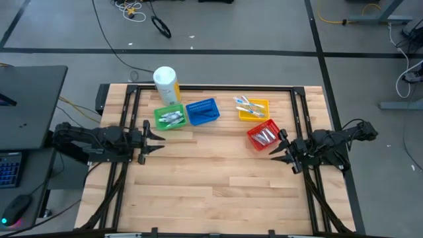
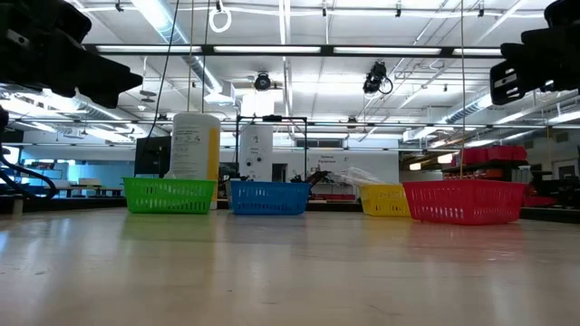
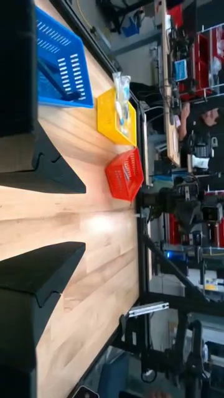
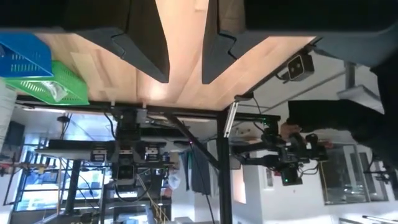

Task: Pick & Place Travel size toiletries
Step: Return to Home Position

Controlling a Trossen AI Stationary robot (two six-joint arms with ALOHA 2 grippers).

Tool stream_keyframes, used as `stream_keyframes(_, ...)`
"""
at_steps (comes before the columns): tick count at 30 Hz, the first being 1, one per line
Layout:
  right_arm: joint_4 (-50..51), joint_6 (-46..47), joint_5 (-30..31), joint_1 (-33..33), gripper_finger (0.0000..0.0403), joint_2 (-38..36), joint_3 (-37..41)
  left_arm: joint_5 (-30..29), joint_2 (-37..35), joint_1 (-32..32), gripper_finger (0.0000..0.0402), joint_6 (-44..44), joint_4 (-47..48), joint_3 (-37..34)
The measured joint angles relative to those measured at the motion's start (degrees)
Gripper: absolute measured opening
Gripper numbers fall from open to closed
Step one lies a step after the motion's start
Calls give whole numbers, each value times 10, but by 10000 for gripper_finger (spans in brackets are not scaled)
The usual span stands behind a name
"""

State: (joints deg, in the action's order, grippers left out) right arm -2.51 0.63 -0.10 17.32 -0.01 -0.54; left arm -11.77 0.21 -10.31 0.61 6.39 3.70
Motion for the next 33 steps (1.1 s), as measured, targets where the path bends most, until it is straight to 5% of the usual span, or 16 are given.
stream_keyframes(33, 1, 0, 0, 0, 103, 0, 0, 4, 0, 0, 144, -29, -9, -1)
